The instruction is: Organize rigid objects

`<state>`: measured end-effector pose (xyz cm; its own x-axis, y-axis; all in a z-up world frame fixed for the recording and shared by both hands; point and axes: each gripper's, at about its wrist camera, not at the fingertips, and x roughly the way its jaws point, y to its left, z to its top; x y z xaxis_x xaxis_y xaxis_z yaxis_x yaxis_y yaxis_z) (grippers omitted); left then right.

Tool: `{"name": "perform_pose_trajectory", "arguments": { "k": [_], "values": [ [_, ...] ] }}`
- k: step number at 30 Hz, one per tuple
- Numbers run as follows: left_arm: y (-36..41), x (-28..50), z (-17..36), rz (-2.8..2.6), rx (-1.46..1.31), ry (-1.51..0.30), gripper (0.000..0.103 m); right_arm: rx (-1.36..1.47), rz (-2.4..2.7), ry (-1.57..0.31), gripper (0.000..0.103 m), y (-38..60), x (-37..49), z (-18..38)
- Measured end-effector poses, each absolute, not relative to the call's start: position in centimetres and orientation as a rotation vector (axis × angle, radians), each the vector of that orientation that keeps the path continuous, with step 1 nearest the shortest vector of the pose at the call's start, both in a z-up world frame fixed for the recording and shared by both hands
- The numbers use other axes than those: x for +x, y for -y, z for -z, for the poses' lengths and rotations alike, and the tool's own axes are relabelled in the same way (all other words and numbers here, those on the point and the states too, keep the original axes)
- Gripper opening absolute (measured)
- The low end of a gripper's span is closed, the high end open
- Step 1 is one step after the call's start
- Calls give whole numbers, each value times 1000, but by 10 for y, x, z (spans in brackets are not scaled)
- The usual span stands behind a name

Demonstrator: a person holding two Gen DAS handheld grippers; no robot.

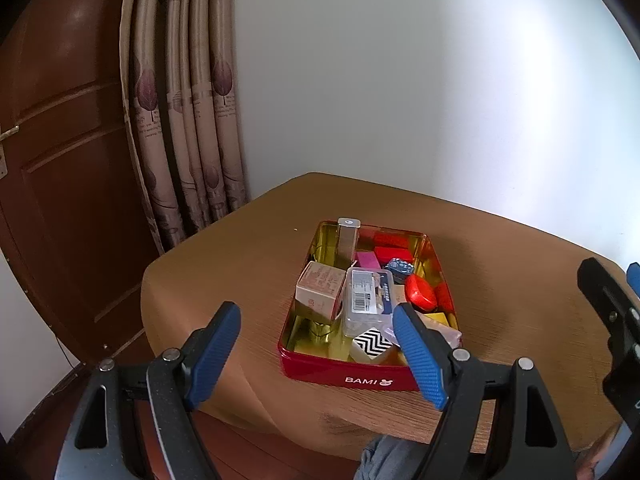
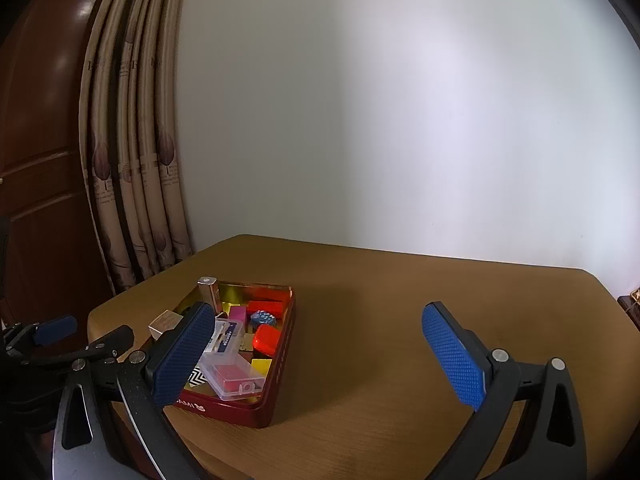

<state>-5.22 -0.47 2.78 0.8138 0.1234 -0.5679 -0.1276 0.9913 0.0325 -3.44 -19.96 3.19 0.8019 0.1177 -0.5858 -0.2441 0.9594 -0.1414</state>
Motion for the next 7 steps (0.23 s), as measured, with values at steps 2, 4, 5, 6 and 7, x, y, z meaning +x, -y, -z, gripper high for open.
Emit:
{"name": "perform_pose_trajectory", "arguments": {
  "k": [2, 4, 5, 6, 7],
  "values": [
    [5, -51, -26, -130, -6, -616, 81, -213, -193, -616, 103, 199, -34, -31],
    [6, -52, -26, -135, -1, -606, 81, -214, -193, -618, 103, 199, -34, -30],
    [6, -52, -27, -134, -3, -604, 81, -213, -191, -618, 103, 200, -33, -31],
    [6, -51, -27, -128, -12, -609, 81, -212, -189, -616, 103, 200, -33, -31],
    [5, -51, -27, -114, -17, -618, 81, -214, -183, -613, 103, 201, -34, -30]
  ]
}}
